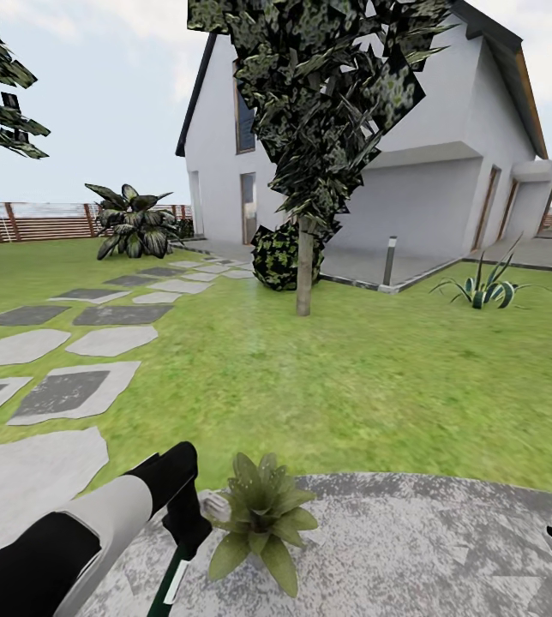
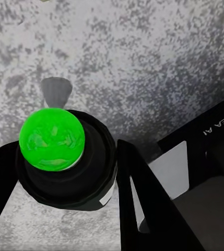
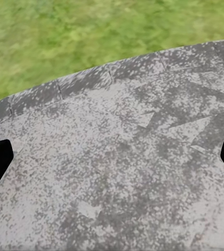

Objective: Pick up the pesticide atomizer in the garden and spray insectifuge to fully cover both potted plants in the garden.

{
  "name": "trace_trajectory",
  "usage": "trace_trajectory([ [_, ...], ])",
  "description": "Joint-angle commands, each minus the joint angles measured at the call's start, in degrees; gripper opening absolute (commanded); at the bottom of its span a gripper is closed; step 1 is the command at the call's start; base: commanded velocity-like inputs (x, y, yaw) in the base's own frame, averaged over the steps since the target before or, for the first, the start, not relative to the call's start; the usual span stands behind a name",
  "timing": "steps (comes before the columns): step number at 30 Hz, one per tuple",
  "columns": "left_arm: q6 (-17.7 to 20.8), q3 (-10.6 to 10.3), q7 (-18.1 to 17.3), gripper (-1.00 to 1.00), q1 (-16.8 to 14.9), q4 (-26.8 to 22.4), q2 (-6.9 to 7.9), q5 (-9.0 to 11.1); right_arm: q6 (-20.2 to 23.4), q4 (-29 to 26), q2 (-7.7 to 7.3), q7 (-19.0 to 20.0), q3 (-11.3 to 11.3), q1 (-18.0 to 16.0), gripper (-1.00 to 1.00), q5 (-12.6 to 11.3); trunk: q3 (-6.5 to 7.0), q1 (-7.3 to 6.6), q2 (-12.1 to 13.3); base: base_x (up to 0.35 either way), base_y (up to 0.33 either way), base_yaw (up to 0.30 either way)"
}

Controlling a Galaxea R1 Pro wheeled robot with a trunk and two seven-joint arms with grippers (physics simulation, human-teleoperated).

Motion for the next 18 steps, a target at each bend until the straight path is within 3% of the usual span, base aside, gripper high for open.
trace_trajectory([
  [1,0.18,0.04,-0.53,-1.0,-0.01,-0.09,-0.03,-0.61,0.21,-0.06,-0.01,0.58,-0.08,-0.09,1.0,0.52,-0.06,-0.01,-0.03,0.0,0.0,0.0],
  [11,-0.83,0.02,-0.53,-1.0,-0.02,-0.07,-0.98,-0.57,0.21,-0.09,-0.01,0.8,-0.08,-0.1,1.0,0.52,-0.06,-0.01,-0.03,0.0,0.0,-0.008],
  [18,-0.85,0.03,-0.46,-1.0,-0.03,-0.02,-0.72,-0.57,0.21,-0.07,0.0,0.84,-0.08,-0.07,1.0,0.52,-0.06,-0.01,-0.03,0.0,0.0,-0.222],
])
